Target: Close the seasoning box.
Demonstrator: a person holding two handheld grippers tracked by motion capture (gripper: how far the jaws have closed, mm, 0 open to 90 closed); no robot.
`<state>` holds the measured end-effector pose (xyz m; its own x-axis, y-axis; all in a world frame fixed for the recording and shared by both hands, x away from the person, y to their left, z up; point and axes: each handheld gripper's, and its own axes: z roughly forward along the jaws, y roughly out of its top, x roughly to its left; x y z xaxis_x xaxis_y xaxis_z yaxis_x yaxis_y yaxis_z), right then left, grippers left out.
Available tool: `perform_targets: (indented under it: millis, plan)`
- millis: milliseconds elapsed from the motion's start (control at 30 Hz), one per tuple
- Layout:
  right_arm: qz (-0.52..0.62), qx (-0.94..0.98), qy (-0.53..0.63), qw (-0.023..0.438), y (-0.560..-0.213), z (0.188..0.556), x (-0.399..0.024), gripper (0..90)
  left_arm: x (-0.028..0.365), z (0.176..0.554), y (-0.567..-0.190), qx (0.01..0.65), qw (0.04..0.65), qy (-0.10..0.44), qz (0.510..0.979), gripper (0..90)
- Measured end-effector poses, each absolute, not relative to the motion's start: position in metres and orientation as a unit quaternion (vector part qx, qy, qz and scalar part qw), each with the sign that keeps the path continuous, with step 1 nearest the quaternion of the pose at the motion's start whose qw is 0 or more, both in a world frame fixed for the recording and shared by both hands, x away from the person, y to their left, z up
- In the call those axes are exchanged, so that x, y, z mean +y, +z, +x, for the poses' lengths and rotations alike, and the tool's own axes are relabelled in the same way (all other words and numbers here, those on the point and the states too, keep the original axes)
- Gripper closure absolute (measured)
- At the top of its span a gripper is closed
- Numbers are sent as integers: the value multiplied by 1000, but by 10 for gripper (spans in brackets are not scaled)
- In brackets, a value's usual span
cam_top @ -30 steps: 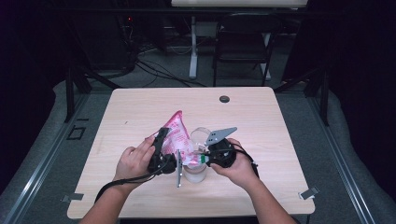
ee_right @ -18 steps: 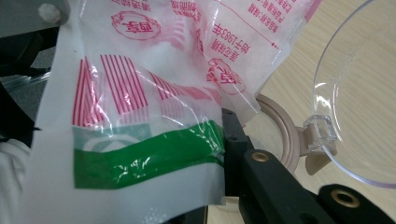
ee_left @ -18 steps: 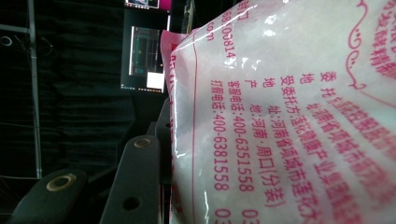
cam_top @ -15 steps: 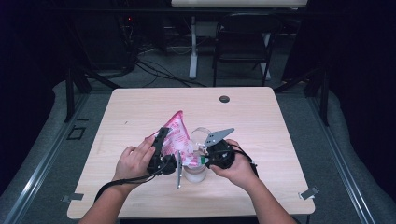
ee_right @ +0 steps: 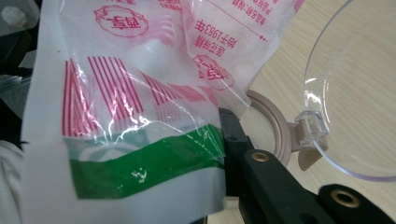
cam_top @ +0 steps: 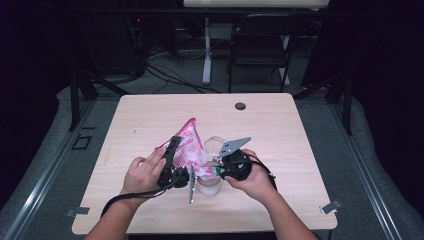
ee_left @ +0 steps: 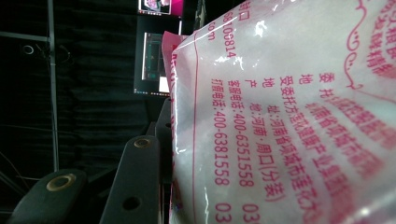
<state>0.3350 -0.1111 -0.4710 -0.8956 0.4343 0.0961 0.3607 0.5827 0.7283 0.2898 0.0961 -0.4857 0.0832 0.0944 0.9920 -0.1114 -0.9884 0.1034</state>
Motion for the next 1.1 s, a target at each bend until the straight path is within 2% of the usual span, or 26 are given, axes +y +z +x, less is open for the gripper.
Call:
perform_targets:
  millis: [1100]
  plan:
    - [236, 885, 399, 36, -475, 338, -113, 900, 96, 289, -482, -13, 82, 681, 727, 648]
